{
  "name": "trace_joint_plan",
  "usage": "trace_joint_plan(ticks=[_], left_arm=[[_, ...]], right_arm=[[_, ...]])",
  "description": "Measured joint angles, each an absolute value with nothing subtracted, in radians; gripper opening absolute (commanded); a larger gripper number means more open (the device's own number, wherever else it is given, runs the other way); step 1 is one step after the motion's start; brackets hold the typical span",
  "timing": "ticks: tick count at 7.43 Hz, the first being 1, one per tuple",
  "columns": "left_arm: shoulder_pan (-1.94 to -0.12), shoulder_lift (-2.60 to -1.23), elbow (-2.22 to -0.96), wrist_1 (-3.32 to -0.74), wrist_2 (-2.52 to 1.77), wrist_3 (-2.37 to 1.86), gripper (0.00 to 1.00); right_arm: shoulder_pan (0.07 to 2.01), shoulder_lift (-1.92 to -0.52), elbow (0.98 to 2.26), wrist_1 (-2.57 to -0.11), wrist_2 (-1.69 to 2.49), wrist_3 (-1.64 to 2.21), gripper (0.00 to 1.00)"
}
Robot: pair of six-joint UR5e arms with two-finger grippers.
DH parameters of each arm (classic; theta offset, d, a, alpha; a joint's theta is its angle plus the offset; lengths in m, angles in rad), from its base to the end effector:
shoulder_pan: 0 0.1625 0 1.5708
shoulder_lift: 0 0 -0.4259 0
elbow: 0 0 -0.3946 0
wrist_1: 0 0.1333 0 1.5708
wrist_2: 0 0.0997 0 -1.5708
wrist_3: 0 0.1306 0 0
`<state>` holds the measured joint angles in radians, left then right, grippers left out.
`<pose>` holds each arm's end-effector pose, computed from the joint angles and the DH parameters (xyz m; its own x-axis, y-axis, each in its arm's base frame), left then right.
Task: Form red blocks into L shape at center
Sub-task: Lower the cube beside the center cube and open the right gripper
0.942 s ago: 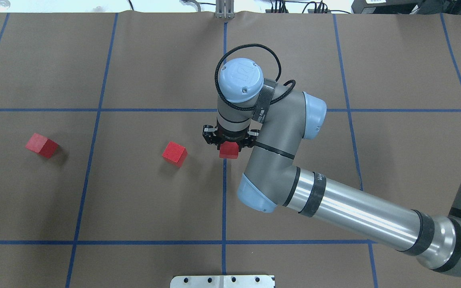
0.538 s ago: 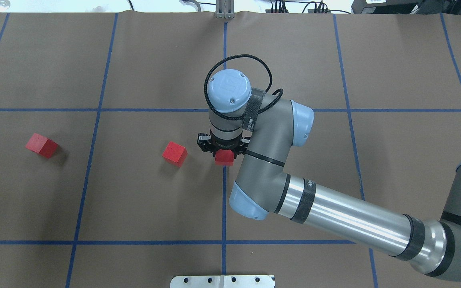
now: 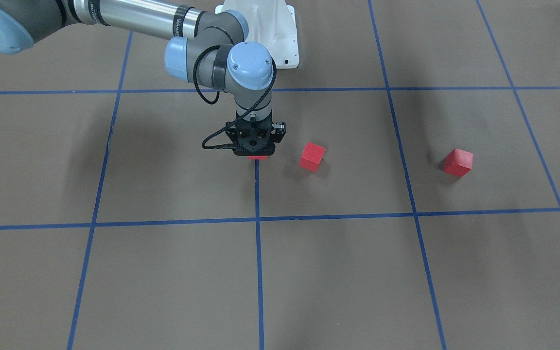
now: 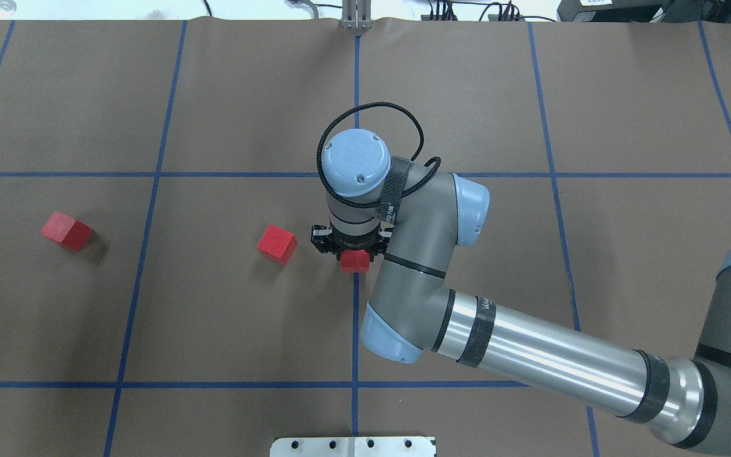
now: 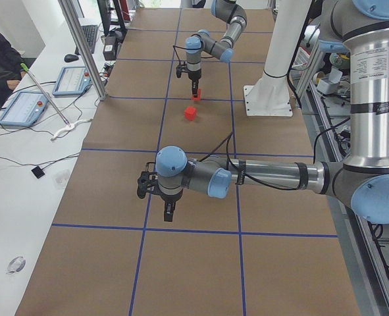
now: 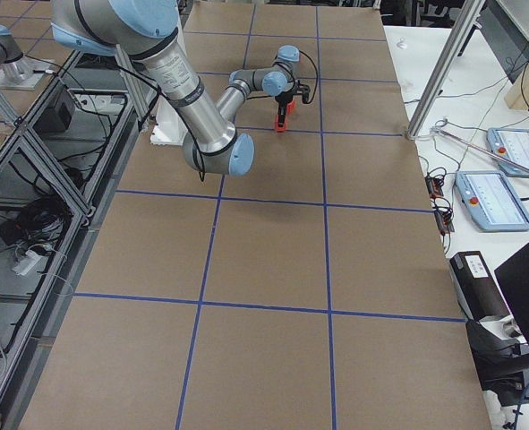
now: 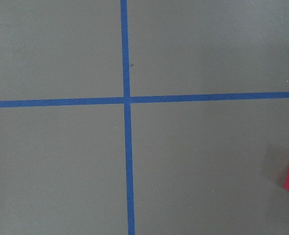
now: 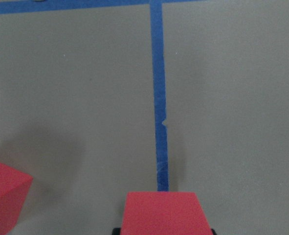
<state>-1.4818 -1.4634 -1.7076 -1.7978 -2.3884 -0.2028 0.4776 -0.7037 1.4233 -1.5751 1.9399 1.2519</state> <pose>0.0037 -0.4694 0.6355 0.6685 0.0460 -0.7423 0.0497 0.9931 0.1063 -0.6501 -0.4335 0.2046 0.7052 0.0357 0.7082 0.0027 0.9986 -0.0530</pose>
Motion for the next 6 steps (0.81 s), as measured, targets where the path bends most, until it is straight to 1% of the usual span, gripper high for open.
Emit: trace_joint_plan(ticks=[1,2,3,4,5,6], left_arm=[[-1.482,-1.463,-1.708,-1.798,-2.388,-0.203,1.0],[-1.482,-1.463,-1.709,-1.798,-2.388,-0.204,1.0],[-1.482,-1.463,-1.709,-1.798,-2.388,-0.204,1.0],[-1.482,-1.463,-1.708,-1.798,-2.388,-0.204,1.0],[-1.482,-1.463,-1.709,-1.798,-2.388,-0.204,1.0],[-1.482,-1.463,-1.71,-1.798,-2.388,-0.204,1.0]], right_arm=[[0.474,-0.704,1.418,-1.574,1.934,1.25,0.07],[0.472,-0.703,1.413,-1.574,1.931,1.249,0.1],[0.472,-0.702,1.409,-1.574,1.93,1.249,0.16],[0.471,-0.701,1.407,-1.573,1.93,1.249,0.34],[0.47,-0.7,1.403,-1.571,1.93,1.249,0.43],[0.47,-0.7,1.399,-1.565,1.93,1.249,0.49]])
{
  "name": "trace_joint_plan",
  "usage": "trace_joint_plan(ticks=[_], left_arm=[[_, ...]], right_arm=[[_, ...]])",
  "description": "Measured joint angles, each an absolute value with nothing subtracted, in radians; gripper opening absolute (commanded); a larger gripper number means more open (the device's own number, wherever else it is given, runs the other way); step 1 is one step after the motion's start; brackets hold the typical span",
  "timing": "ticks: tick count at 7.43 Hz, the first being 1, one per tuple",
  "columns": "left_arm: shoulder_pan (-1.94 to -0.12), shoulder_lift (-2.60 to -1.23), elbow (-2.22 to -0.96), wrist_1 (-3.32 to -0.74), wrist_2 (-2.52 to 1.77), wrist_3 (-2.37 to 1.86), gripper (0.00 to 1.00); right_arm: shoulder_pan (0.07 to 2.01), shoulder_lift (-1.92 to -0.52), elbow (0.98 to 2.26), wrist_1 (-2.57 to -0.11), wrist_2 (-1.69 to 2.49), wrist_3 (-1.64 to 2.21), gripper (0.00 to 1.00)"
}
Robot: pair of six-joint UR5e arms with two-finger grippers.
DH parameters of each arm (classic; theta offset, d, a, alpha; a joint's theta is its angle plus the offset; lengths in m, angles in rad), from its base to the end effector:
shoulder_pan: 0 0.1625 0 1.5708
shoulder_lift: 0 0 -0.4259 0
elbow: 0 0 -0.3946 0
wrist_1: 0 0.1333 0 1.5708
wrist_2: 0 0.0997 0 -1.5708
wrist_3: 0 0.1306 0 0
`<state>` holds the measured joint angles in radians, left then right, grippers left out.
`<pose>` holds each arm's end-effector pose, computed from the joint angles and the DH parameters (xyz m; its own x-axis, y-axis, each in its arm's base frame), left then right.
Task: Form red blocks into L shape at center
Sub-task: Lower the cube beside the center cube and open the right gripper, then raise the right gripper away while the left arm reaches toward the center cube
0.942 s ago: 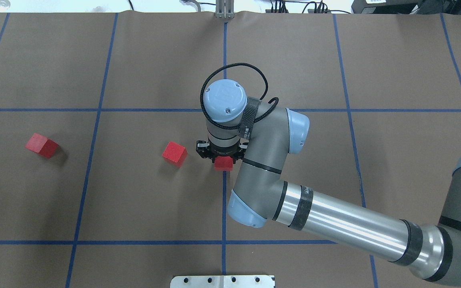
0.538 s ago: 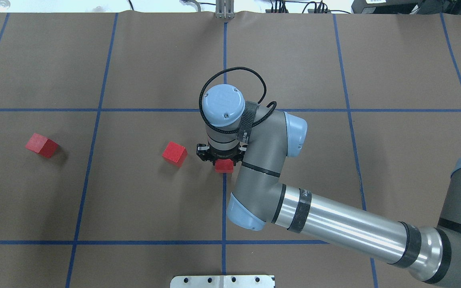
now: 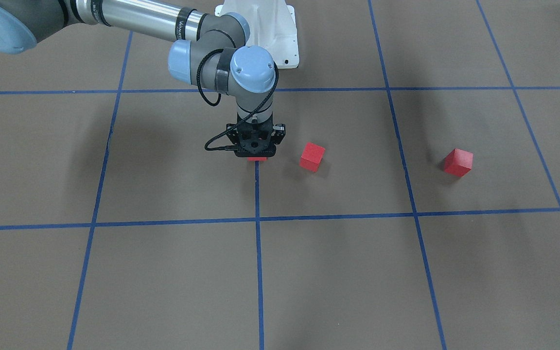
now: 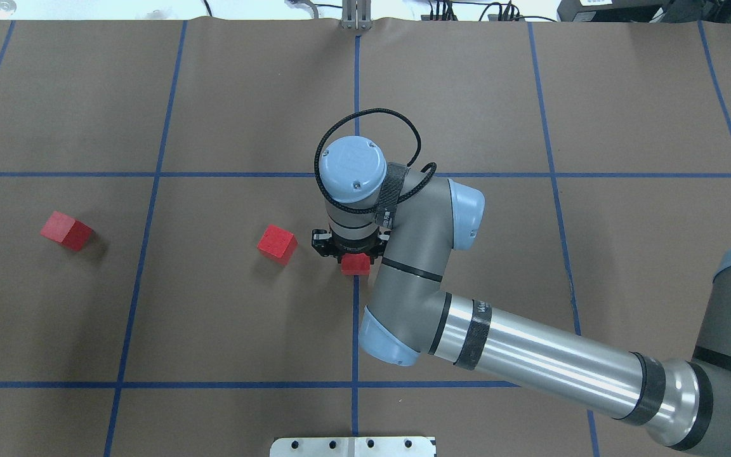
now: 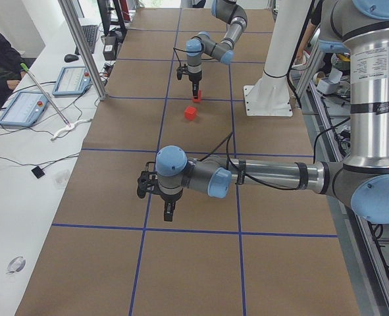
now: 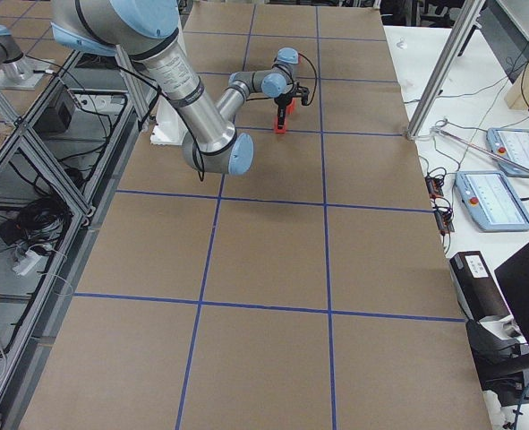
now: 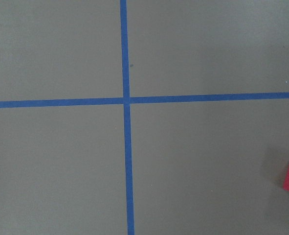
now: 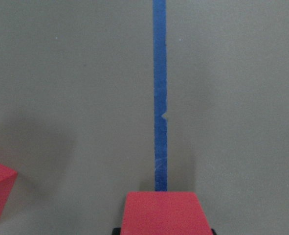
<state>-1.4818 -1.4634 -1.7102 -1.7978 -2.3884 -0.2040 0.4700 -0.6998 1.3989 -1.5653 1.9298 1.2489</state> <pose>0.0037 -0.4695 0.6341 0.6683 0.0467 -0.7424 0.0505 0.9929 0.1080 -0.6585 -0.4325 0.2114 0.7143 0.0306 0.6991 0.0051 0.9988 -0.0490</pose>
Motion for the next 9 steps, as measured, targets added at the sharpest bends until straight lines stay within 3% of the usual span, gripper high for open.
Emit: trace_joint_plan(ticks=[1,3,9], left_arm=[[-1.482,-1.463,-1.711,-1.798,-2.388,-0.204,1.0],[-1.482,-1.463,-1.714,-1.798,-2.389,-0.205,1.0],[-1.452,-1.461,-1.717,-1.885,-2.392,-0.263,1.0]], right_arm=[[0.47,-0.7,1.394,-1.559,1.93,1.25,0.6],[0.471,-0.7,1.391,-1.556,1.93,1.25,0.99],[0.49,-0.699,1.424,-1.556,1.943,1.246,1.0]])
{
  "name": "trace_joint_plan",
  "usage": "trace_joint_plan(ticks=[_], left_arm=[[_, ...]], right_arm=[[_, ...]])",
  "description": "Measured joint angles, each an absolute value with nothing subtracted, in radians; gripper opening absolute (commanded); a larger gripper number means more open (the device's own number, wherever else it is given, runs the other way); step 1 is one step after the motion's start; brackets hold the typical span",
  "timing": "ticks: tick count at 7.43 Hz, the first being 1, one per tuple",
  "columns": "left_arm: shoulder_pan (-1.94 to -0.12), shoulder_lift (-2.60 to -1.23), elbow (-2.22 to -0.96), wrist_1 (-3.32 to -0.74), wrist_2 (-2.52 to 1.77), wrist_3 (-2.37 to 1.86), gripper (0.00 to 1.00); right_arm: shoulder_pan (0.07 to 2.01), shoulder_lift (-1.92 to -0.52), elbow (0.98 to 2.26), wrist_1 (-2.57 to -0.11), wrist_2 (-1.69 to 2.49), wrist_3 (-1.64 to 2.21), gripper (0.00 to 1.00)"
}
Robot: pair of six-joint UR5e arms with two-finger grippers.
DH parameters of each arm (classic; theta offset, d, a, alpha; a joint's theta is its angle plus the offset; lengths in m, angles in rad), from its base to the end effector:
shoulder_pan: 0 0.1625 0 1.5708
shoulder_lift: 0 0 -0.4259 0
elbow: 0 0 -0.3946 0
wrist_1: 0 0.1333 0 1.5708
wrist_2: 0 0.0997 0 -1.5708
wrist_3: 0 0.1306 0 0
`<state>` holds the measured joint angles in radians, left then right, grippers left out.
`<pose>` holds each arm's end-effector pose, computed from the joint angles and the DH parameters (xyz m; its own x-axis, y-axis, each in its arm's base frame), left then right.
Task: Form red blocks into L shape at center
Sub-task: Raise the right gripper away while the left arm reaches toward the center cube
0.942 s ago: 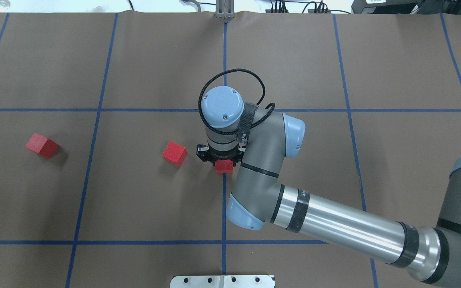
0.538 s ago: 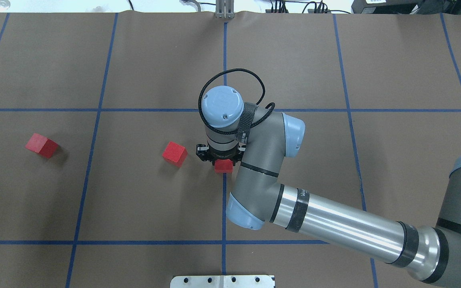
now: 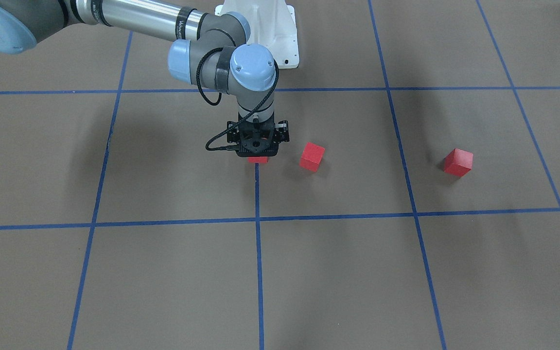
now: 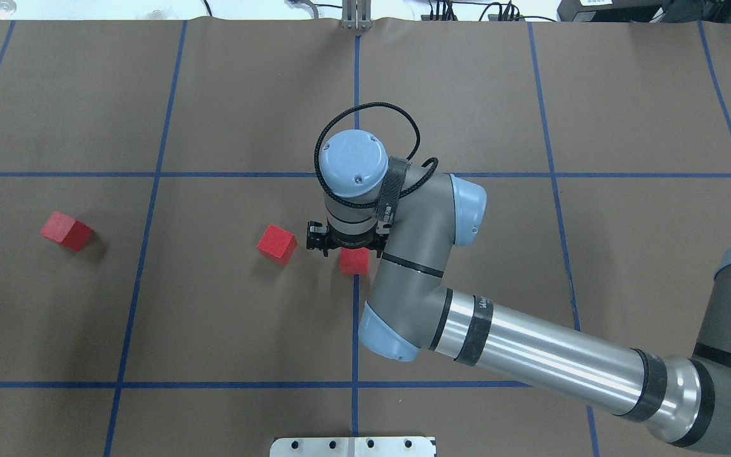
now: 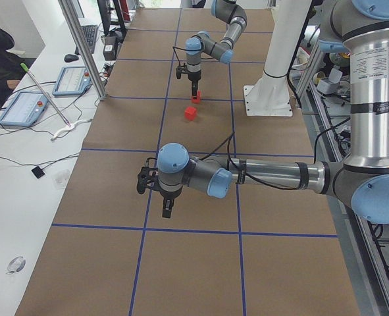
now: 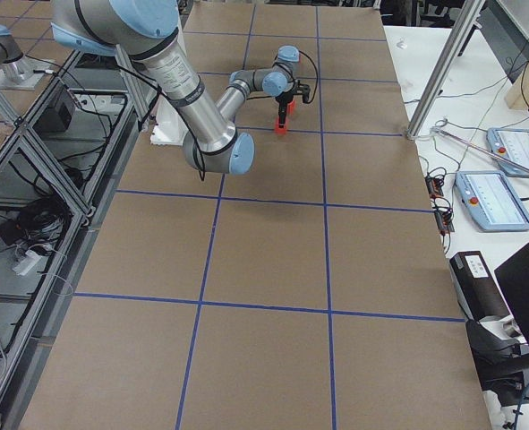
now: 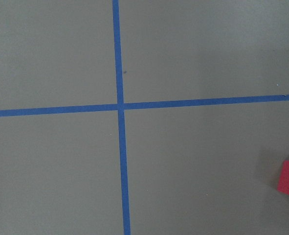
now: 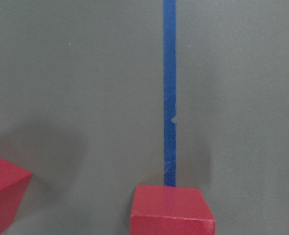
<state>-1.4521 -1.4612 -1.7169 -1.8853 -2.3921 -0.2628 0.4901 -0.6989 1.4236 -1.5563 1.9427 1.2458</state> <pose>0.0185 -0.4731 0.6207 0.6534 0.0770 -0.7531 0.0606 0.9863 0.1535 -0.6452 -0.4415 0.1977 0.6889 0.0304 0.7242 -0.0027 0.9992 -0.0394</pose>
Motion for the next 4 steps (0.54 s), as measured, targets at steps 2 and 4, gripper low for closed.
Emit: trace_joint_plan(ticks=[2,4], left_arm=[[-1.334,-1.467,-1.721,-2.063,-2.39,-0.443,1.0],[-1.193,-1.495,-1.726,-2.26,-2.381,-0.683,1.0]], right_arm=[[0.588,-0.774,1.54,-1.563,2.042,1.231,1.0],[0.708,-0.951,1.703,-1.565,2.142,1.121,1.0]])
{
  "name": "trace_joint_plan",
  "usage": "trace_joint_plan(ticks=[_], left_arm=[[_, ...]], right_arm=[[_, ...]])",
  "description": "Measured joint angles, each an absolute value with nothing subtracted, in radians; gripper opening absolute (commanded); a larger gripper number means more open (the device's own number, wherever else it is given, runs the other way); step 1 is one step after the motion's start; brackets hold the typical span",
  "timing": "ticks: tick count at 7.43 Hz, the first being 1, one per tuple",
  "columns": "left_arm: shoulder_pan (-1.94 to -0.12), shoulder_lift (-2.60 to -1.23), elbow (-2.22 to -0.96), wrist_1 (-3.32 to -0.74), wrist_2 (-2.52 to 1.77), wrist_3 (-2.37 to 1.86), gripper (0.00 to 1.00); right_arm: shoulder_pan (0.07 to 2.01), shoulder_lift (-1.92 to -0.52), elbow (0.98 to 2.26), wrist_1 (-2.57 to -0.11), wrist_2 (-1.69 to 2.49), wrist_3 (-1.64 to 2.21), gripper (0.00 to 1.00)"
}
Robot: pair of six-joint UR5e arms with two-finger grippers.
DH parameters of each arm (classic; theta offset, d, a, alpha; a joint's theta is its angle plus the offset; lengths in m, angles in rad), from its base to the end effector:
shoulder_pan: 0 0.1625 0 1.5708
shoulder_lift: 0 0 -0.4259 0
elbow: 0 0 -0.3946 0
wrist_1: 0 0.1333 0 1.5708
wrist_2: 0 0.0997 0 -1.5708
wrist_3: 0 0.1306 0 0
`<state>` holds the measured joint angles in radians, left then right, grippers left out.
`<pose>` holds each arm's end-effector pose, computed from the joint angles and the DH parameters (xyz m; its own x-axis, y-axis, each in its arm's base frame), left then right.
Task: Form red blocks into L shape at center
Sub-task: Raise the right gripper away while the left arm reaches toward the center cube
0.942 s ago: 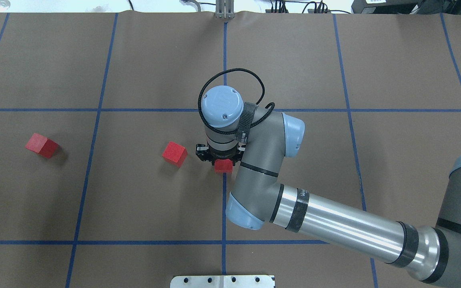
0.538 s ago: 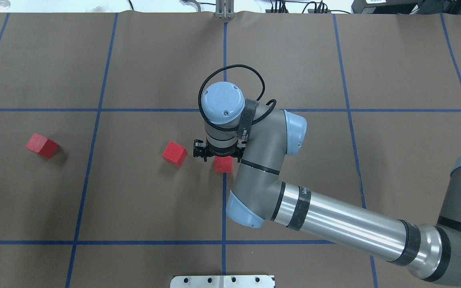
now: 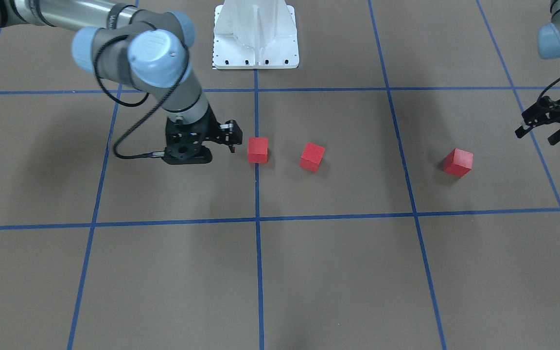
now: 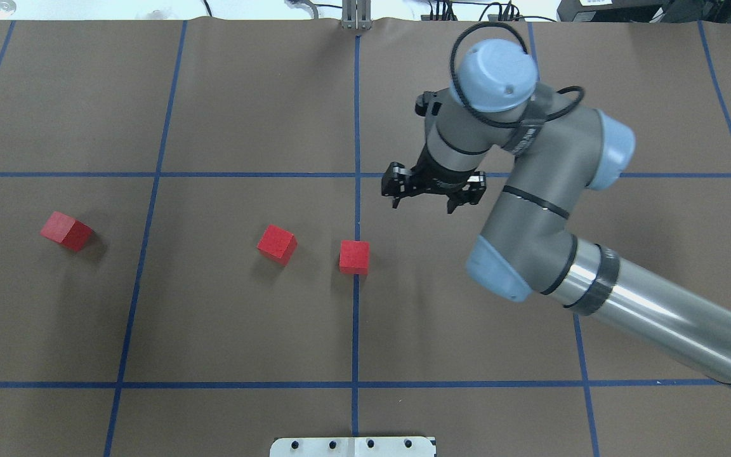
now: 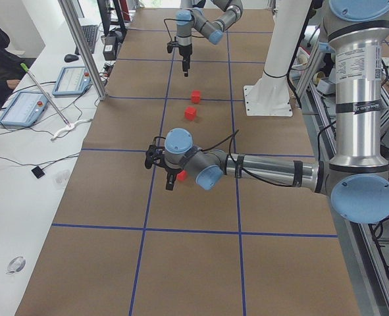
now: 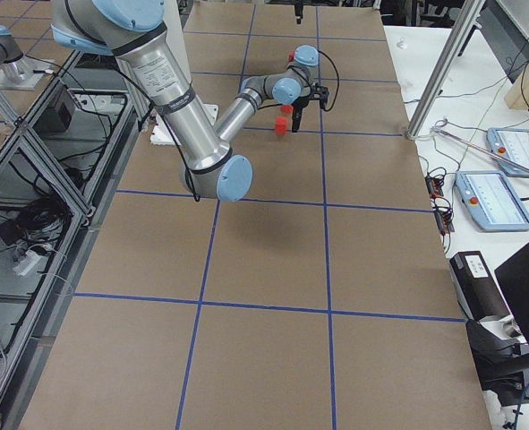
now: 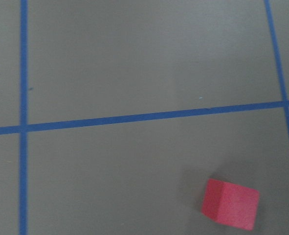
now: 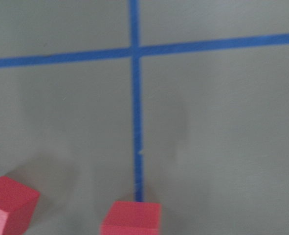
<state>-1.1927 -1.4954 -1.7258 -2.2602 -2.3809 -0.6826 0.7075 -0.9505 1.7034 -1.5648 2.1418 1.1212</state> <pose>0.1470 -0.4748 0.5512 0.5202 0.1395 -0.8426 0.0810 0.9741 0.2113 -0.4787 -0.4919 0.2504 0.6115 0.0418 0.7902 0.0017 0.9985 -0.0541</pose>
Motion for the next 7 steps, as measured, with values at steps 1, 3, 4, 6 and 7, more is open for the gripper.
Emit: trace_joint_plan(ticks=[1,3,4,6,7], left_arm=[[-1.112,-1.548,-1.734,-2.3,-2.364,-0.756,1.0],[-0.962,-1.656,-1.76,-2.319,-2.274,-0.824,1.0],[-0.878,-1.702,-1.77,-2.314,-2.203,-0.842,1.0],[-0.732,-1.825,-1.77,-2.212,-2.115,-0.845,0.99],[-0.698,-1.903,-1.768,-2.105,-2.099,-0.816,0.99]], right_arm=[[0.759,-1.033,1.756,-1.565,2.174,1.046,1.0],[0.852,-1.15,1.794,-1.565,2.219,0.908,1.0],[0.89,-1.193,1.795,-1.565,2.232,0.836,1.0],[0.944,-1.255,1.786,-1.564,2.239,0.71,1.0],[0.958,-1.272,1.775,-1.564,2.237,0.673,1.0]])
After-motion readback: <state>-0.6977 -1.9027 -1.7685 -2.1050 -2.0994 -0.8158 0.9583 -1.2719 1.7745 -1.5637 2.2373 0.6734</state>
